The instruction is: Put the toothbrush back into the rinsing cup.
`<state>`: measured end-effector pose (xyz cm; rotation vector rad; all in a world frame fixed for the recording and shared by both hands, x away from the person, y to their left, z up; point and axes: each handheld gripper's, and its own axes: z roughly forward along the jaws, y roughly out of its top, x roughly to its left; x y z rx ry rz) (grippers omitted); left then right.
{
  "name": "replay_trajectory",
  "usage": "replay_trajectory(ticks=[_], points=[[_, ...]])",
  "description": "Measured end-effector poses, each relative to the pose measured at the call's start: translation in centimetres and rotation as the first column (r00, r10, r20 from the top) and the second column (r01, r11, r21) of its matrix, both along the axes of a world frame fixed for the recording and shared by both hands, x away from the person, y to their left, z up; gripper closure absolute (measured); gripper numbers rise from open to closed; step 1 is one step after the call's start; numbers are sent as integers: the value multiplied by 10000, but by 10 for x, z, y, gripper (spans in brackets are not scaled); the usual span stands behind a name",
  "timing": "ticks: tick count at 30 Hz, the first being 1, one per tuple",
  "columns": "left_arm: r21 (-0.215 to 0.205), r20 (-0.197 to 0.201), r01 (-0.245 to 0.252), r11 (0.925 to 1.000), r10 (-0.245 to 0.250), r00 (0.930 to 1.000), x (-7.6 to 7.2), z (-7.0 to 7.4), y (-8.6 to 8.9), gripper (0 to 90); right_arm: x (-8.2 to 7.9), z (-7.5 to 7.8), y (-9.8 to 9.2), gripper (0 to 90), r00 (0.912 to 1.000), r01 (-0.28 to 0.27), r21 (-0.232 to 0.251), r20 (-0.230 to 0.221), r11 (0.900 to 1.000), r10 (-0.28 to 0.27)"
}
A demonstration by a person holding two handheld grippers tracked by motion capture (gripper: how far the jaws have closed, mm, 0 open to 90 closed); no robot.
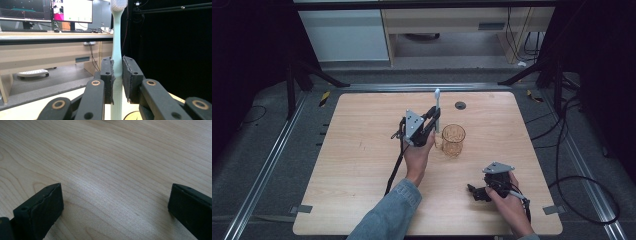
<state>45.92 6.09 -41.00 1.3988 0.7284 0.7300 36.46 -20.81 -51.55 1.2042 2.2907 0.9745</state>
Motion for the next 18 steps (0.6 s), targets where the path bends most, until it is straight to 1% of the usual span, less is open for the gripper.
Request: replay_trajectory(ticks=[6,12,16,18], points=[[47,-36,-64,10000,64,10000,4,-6,-3,787,0,0,0,4,10000,-19,-9,11,10000,19],[202,-29,-115,9997,116,9999,6,-12,-5,786,0,0,0,4,10000,-52,6,-1,10000,52],[125,-119,-87,9999,88,9999,7,-15,-6,787,0,0,0,4,10000,-65,3,11,10000,65],[190,-119,-83,9998,85,9999,7,-17,-7,786,0,0,0,4,10000,-52,10,-5,10000,52]])
